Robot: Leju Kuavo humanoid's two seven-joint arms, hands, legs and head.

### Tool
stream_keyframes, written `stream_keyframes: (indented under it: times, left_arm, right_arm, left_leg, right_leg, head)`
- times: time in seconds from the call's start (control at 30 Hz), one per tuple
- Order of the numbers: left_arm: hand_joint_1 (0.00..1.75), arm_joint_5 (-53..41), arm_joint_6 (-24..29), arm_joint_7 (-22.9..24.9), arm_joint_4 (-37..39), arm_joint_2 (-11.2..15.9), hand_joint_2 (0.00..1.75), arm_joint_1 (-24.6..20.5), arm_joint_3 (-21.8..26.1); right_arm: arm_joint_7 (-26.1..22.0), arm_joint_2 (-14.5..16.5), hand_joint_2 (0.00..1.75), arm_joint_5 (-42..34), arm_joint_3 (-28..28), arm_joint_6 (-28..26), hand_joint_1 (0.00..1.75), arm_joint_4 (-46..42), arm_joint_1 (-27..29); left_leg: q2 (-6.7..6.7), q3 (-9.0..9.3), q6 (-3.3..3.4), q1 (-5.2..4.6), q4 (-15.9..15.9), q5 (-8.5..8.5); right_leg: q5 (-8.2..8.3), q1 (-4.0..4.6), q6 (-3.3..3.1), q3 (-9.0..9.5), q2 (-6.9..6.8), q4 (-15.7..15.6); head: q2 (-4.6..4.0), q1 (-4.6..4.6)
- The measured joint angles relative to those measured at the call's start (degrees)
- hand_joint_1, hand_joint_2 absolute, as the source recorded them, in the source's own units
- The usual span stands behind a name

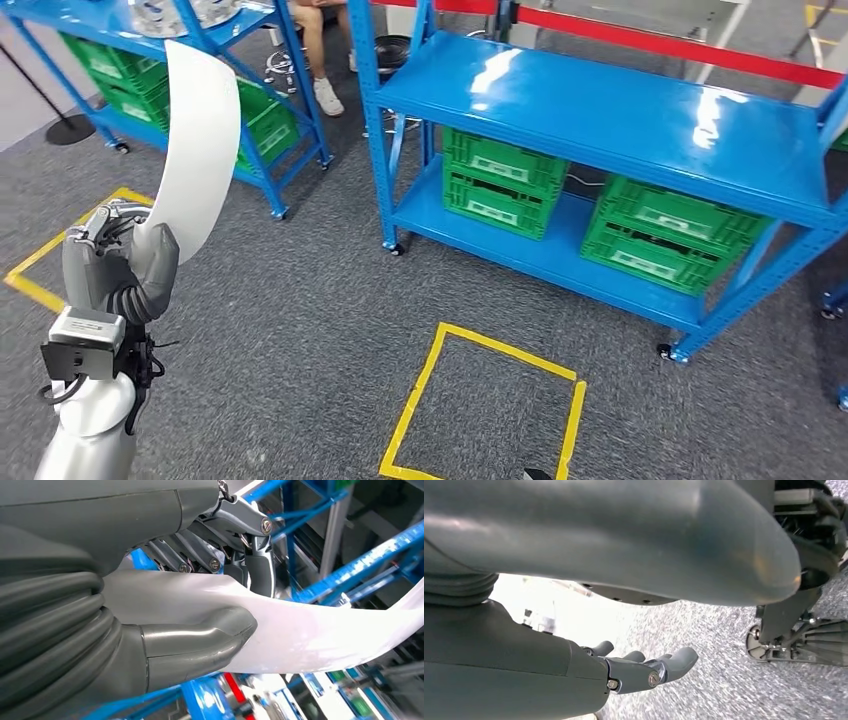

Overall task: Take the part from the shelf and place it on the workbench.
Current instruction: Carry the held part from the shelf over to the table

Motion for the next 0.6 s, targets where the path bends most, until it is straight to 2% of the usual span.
stream_keyframes:
  times: [0.03, 0.07, 0.1, 0.13, 0.2, 0.23, 0.27, 0.33, 0.37, 0.4, 0.43, 0.47, 0.5, 0.53, 0.6]
  left_arm:
    - [1.75, -0.25, -0.06, 0.00, 0.06, -0.08, 1.75, -0.10, 0.12]
    - [1.75, -0.50, -0.10, -0.01, 0.11, -0.22, 1.75, -0.28, 0.23]
    - [1.75, -0.69, -0.16, -0.01, 0.18, -0.39, 1.75, -0.50, 0.30]
    - [1.75, -0.79, -0.26, -0.01, 0.28, -0.55, 1.75, -0.70, 0.38]
    - [1.75, -0.84, -0.50, 0.00, 0.46, -0.75, 1.75, -0.89, 0.65]
    - [1.75, -0.84, -0.58, -0.04, 0.50, -0.81, 1.75, -0.96, 0.81]
    - [1.75, -0.85, -0.62, -0.05, 0.54, -0.92, 1.75, -1.12, 0.93]
    - [1.75, -0.86, -0.71, -0.08, 0.66, -1.32, 1.75, -1.49, 1.03]
    - [1.75, -0.87, -0.82, -0.04, 0.78, -1.53, 1.75, -1.61, 1.04]
    - [1.75, -0.87, -0.92, -0.04, 0.92, -1.71, 1.75, -1.65, 1.04]
    - [1.75, -0.87, -1.01, -0.02, 1.07, -1.80, 1.75, -1.66, 1.04]
    - [1.75, -0.88, -1.05, -0.01, 1.19, -1.84, 1.75, -1.65, 1.05]
    - [1.75, -0.90, -1.05, 0.00, 1.27, -1.87, 1.75, -1.67, 1.05]
    - [1.75, -0.96, -1.04, 0.00, 1.31, -1.92, 1.75, -1.71, 1.06]
    - [1.75, -1.18, -1.02, -0.01, 1.30, -2.05, 1.75, -1.82, 1.08]
  right_arm:
    - [0.00, 0.00, 0.00, 0.02, 0.01, 0.01, 0.00, 0.00, -0.10]
    - [-0.02, 0.01, 0.00, 0.04, 0.02, 0.05, 0.00, 0.00, -0.18]
    - [-0.04, 0.01, 0.00, 0.06, 0.02, 0.16, 0.00, 0.00, -0.25]
    - [-0.07, 0.01, 0.00, 0.09, 0.02, 0.32, 0.00, 0.00, -0.30]
    - [0.03, 0.01, 0.00, 0.21, 0.04, 0.60, 0.00, 0.00, -0.40]
    - [0.14, 0.01, 0.00, 0.30, 0.06, 0.67, 0.00, 0.00, -0.45]
    - [0.23, 0.01, 0.00, 0.37, 0.09, 0.70, 0.00, 0.00, -0.50]
    - [0.19, 0.01, 0.00, 0.34, 0.13, 0.80, 0.00, 0.01, -0.46]
    - [0.13, 0.01, 0.00, 0.24, 0.13, 0.86, 0.00, 0.02, -0.38]
    - [0.12, 0.01, 0.00, 0.14, 0.13, 0.91, 0.00, 0.02, -0.28]
    - [0.16, 0.01, 0.00, 0.07, 0.13, 0.95, 0.00, 0.02, -0.21]
    - [0.21, 0.01, 0.00, 0.05, 0.13, 0.96, 0.00, 0.02, -0.19]
    - [0.24, 0.01, 0.00, 0.07, 0.13, 0.97, 0.00, 0.02, -0.22]
    - [0.24, 0.01, 0.00, 0.12, 0.13, 0.97, 0.00, 0.01, -0.27]
    - [-0.02, 0.01, 0.00, 0.31, 0.14, 1.04, 0.00, 0.02, -0.39]
  left_leg:
    - [1.47, 2.11, 0.10, -0.11, -4.04, 1.46]
    - [2.69, 3.89, 0.50, -0.27, -7.40, 2.51]
    - [3.51, 4.92, 0.98, -0.44, -9.47, 2.96]
    - [3.80, 5.18, 1.51, -0.63, -10.23, 2.90]
    - [2.32, 4.94, 2.51, -0.69, -10.33, 3.22]
    - [1.68, 4.90, 2.89, -0.61, -10.44, 3.41]
    - [1.01, 4.85, 3.27, -0.49, -10.59, 3.63]
    - [-0.34, 4.61, 3.77, -0.32, -10.70, 3.96]
    - [-1.10, 4.39, 3.91, -0.34, -10.66, 4.06]
    - [-1.92, 4.18, 3.97, -0.37, -10.59, 4.14]
    - [-2.78, 4.01, 3.96, -0.40, -10.48, 4.21]
    - [-3.63, 3.89, 3.90, -0.40, -10.35, 4.28]
    - [-4.46, 3.82, 3.80, -0.39, -10.20, 4.34]
    - [-5.22, 3.76, 3.64, -0.35, -10.05, 4.38]
    - [-6.55, 3.50, 3.03, -0.40, -9.82, 4.50]
  right_leg:
    - [-0.12, 0.09, 0.19, 0.08, -0.62, 0.08]
    - [-0.27, 0.27, 0.45, 0.12, -1.20, 0.19]
    - [-0.38, 0.47, 0.73, 0.16, -1.74, 0.28]
    - [-0.43, 0.69, 1.02, 0.20, -2.29, 0.32]
    - [-0.54, 0.76, 1.65, 0.27, -3.32, 0.34]
    - [-0.93, 0.64, 2.02, 0.19, -2.74, 0.71]
    - [-1.88, 0.49, 2.35, -0.30, -1.44, 1.96]
    - [-5.30, 0.25, 2.75, -3.00, 2.11, 8.07]
    - [-7.07, 0.26, 2.79, -4.96, 3.05, 12.11]
    - [-8.15, 0.28, 2.77, -6.65, 3.44, 15.40]
    - [-8.13, 0.31, 2.68, -7.48, 3.59, 16.81]
    - [-7.02, 0.32, 2.55, -7.21, 3.72, 16.00]
    - [-5.11, 0.29, 2.39, -5.85, 4.03, 13.07]
    - [-3.20, 0.18, 2.20, -3.86, 5.18, 8.90]
    - [-1.20, 0.09, 1.92, -0.90, 7.50, 2.68]
  head:
    - [0.00, 0.00]
    - [0.00, -0.02]
    - [0.00, 0.01]
    - [0.00, 0.03]
    - [0.00, 0.07]
    - [0.00, 0.06]
    - [0.00, 0.12]
    - [0.00, 0.35]
    - [0.00, 0.45]
    - [0.00, 0.49]
    - [0.00, 0.49]
    - [0.00, 0.49]
    - [0.00, 0.49]
    - [0.00, 0.49]
    - [0.00, 0.49]
